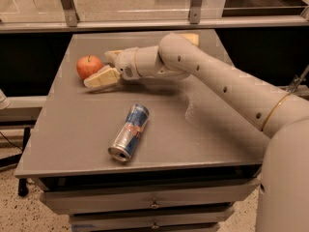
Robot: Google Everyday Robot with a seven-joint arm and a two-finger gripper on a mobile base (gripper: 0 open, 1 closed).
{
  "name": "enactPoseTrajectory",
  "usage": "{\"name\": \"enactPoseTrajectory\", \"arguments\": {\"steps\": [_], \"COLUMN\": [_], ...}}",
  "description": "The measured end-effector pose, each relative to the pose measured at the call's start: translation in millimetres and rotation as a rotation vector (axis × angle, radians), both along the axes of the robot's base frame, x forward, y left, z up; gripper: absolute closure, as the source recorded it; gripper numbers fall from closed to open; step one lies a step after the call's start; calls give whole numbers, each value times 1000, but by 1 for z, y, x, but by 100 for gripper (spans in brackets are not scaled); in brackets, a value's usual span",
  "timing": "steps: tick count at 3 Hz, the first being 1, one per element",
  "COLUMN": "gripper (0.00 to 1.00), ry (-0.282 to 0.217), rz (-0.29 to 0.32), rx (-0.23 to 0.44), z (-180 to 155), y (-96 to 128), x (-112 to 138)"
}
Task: Move apple near sponge
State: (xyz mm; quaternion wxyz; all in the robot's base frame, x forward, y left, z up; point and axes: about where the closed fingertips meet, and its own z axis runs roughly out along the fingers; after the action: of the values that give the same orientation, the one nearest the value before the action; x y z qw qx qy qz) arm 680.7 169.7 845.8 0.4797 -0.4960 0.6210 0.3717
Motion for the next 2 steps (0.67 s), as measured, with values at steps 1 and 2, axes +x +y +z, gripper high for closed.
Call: {"name": "enactPoseTrajectory", "arguments": {"steps": [1,2], "gripper": [41,64], "ry": [20,31], "rz": [5,-4], "rx": [20,34], "z": [-2,0], "y": [7,2], "x": [-2,-5]}}
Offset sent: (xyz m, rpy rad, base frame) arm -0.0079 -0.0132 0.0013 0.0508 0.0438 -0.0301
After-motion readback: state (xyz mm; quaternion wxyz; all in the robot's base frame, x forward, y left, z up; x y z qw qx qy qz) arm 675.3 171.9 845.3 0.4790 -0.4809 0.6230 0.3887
